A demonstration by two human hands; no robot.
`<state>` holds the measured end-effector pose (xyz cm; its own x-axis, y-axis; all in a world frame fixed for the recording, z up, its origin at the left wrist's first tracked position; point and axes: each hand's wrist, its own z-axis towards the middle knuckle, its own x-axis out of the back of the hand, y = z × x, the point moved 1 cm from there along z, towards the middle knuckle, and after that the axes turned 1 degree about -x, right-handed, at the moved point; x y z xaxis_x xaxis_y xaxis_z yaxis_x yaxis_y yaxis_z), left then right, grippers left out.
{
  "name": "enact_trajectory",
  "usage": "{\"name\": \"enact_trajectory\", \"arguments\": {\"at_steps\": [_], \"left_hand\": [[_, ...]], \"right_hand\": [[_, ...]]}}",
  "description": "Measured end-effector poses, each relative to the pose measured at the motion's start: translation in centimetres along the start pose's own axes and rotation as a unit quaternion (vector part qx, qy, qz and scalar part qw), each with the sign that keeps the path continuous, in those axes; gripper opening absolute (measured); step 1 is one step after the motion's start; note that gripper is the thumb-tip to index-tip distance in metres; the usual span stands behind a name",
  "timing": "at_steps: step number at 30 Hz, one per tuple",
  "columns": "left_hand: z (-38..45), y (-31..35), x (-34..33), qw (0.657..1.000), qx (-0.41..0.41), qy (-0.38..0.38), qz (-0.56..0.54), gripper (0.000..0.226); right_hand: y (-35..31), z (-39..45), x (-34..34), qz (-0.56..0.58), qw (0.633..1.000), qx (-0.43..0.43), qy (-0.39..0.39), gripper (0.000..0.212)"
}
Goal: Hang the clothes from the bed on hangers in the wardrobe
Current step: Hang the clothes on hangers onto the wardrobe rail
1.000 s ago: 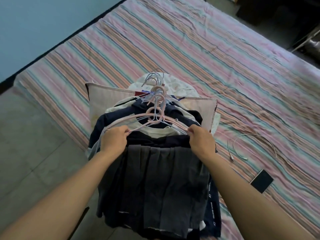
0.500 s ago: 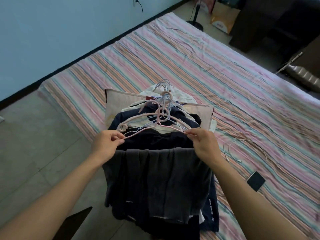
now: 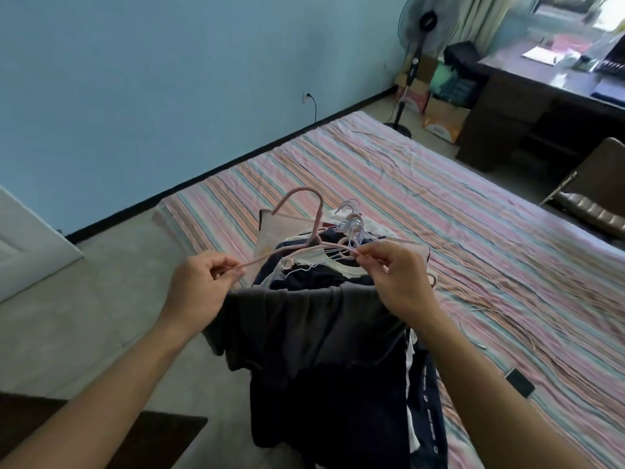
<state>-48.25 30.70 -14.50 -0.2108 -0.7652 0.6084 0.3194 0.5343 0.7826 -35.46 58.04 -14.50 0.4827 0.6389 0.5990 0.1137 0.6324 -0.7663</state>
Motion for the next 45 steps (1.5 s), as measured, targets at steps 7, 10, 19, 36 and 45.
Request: {"name": "enact_trajectory", "arguments": {"at_steps": [7, 10, 19, 36, 45], "left_hand": [[-5.3, 4.4, 10.0, 0.997, -0.03, 0.052, 0.048, 0.008], [-7.6, 5.9, 13.9, 0.994, -0.04, 0.08, 0.058, 0.005], [-14.5, 7.2, 23.0, 0.981, -0.06, 0.149, 0.105, 0.003], [-27.9, 8.9, 29.3, 0.938, 0.066, 0.312, 0.133, 0.012], [-36.4, 9.0, 31.3, 0.884, 0.138, 0.426, 0.136, 0.013]], "right_hand": [[-11.1, -2.7, 1.0, 0.058, 0.993, 0.094, -0.036, 0.012], [-16.5, -3.6, 0.5, 0.08, 0.986, 0.125, -0.072, 0.006], [-27.4, -4.8, -2.2, 0.169, 0.948, 0.207, -0.175, 0.01], [-39.0, -6.9, -10.8, 0.221, 0.751, 0.352, -0.512, 0.015], [-45.0, -12.8, -14.1, 0.161, 0.667, 0.534, -0.494, 0.025]]}}
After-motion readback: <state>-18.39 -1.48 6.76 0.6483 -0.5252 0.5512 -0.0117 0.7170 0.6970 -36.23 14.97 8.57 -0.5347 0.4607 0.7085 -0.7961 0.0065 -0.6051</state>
